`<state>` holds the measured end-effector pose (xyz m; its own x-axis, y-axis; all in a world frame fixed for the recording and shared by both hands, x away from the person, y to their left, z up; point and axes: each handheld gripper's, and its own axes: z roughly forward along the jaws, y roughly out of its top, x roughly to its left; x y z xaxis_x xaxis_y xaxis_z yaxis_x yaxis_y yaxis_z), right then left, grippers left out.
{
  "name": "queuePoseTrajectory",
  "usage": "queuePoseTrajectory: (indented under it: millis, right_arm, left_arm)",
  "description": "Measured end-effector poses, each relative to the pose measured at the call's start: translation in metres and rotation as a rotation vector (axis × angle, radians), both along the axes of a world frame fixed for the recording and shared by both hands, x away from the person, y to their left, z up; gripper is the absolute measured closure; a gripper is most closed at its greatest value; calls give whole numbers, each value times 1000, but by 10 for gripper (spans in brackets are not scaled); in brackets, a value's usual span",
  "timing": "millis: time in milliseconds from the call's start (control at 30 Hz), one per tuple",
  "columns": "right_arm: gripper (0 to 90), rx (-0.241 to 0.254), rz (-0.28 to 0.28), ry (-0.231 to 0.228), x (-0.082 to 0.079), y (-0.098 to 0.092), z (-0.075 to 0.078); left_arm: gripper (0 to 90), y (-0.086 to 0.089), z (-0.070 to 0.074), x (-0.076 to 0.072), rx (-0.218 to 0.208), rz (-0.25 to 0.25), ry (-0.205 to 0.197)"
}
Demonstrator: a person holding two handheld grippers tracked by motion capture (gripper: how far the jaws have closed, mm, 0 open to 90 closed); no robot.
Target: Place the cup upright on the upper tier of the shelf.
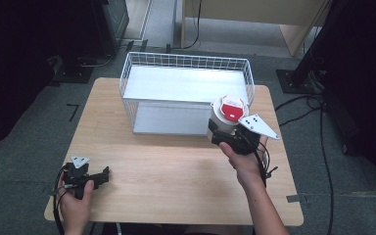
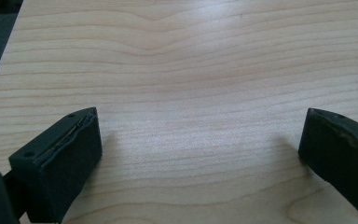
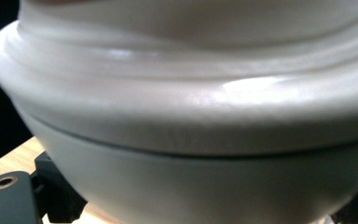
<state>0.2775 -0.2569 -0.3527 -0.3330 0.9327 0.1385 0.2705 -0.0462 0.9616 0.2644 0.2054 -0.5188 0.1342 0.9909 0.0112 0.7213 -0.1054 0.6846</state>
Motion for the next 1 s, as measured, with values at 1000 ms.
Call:
queuePoseTrajectory:
  millis: [1000]
  right_arm:
    - [90,-16,8,-86,44,28,49]
  left_arm:
    - [0,0,0,0,1,-1,1]
